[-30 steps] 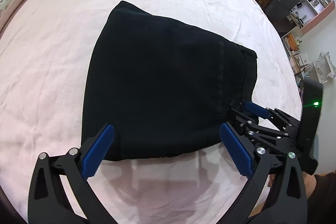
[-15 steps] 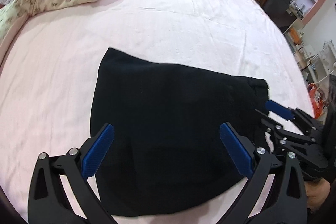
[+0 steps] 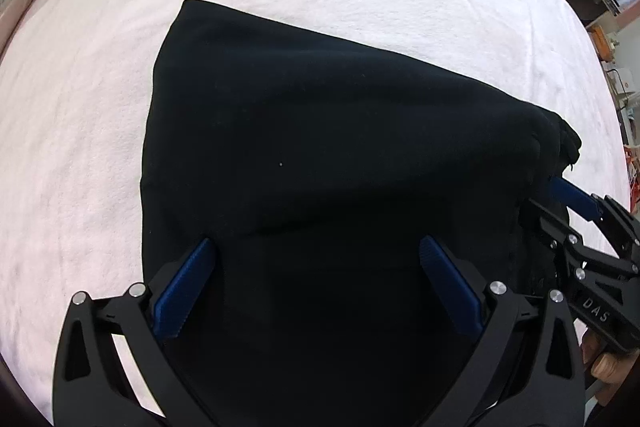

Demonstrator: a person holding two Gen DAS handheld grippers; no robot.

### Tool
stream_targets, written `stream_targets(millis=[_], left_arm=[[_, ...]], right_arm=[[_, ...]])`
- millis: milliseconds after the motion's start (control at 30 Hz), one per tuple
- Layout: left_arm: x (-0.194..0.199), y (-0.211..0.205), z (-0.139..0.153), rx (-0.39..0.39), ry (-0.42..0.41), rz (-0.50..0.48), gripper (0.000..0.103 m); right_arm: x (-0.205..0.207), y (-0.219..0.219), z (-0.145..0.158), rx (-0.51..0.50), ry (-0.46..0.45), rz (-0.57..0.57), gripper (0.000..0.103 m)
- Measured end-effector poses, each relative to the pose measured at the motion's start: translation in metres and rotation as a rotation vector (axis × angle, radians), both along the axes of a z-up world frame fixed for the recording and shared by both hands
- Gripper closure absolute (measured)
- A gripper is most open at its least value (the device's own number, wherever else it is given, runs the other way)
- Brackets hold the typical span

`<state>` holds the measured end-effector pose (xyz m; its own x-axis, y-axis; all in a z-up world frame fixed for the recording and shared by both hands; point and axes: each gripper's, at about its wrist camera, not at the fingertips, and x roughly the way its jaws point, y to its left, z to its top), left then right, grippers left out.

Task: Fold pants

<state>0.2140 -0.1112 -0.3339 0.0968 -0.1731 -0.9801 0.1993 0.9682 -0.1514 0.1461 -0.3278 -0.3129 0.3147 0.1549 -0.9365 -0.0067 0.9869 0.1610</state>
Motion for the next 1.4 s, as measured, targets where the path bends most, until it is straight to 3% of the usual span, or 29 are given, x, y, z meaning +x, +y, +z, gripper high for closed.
stream_targets(millis=[267, 367, 433, 500, 600, 667, 733, 767, 833, 1000, 1167, 1300, 1400], left_arm=[[-0.054, 0.033, 0.047, -0.113, -0.105, 0.000, 0.002], [-0.079, 0.032, 0.043, -0.126, -0.103, -0.059, 0.002], [-0.090, 0.027, 0.029, -0.073, -0.084, -0.097, 0.002], [-0.099, 0.022, 0.022, -0.032, -0.119, -0.136, 0.002], [-0.102, 0.023, 0.021, -0.024, -0.128, -0.122, 0.002], [-0.101, 0.023, 0.030, -0.045, -0.107, -0.107, 0.002], [-0.097, 0.039, 0.044, -0.125, -0.111, -0.059, 0.002], [-0.092, 0.049, 0.049, -0.150, -0.115, -0.033, 0.002], [-0.074, 0.075, 0.053, -0.208, -0.083, 0.034, 0.002], [-0.032, 0.128, 0.037, -0.305, 0.030, 0.158, 0.002], [-0.016, 0.147, 0.025, -0.386, 0.122, 0.187, 0.002], [-0.006, 0.144, 0.009, -0.500, 0.219, 0.166, 0.002], [-0.003, 0.128, -0.009, -0.520, 0.277, 0.162, 0.002]], right_arm=[[-0.068, -0.019, 0.046, 0.146, -0.160, 0.038, 0.039], [-0.087, -0.010, 0.033, 0.133, -0.125, 0.087, 0.039], [-0.092, -0.003, 0.016, 0.096, -0.076, 0.114, 0.039], [-0.093, 0.006, 0.009, 0.041, -0.091, 0.153, 0.038], [-0.088, 0.011, 0.008, 0.015, -0.080, 0.179, 0.037], [-0.084, 0.004, 0.018, 0.059, -0.072, 0.161, 0.037], [-0.079, -0.016, 0.031, 0.152, -0.086, 0.103, 0.036], [-0.076, -0.029, 0.035, 0.199, -0.088, 0.062, 0.031], [-0.066, -0.059, 0.037, 0.308, -0.078, -0.033, 0.021], [-0.037, -0.106, 0.014, 0.510, 0.003, -0.121, 0.021], [-0.023, -0.113, -0.007, 0.470, 0.078, -0.090, 0.021], [-0.021, -0.115, -0.029, 0.525, 0.171, -0.067, 0.020], [-0.020, -0.116, -0.044, 0.565, 0.227, -0.051, 0.019]])
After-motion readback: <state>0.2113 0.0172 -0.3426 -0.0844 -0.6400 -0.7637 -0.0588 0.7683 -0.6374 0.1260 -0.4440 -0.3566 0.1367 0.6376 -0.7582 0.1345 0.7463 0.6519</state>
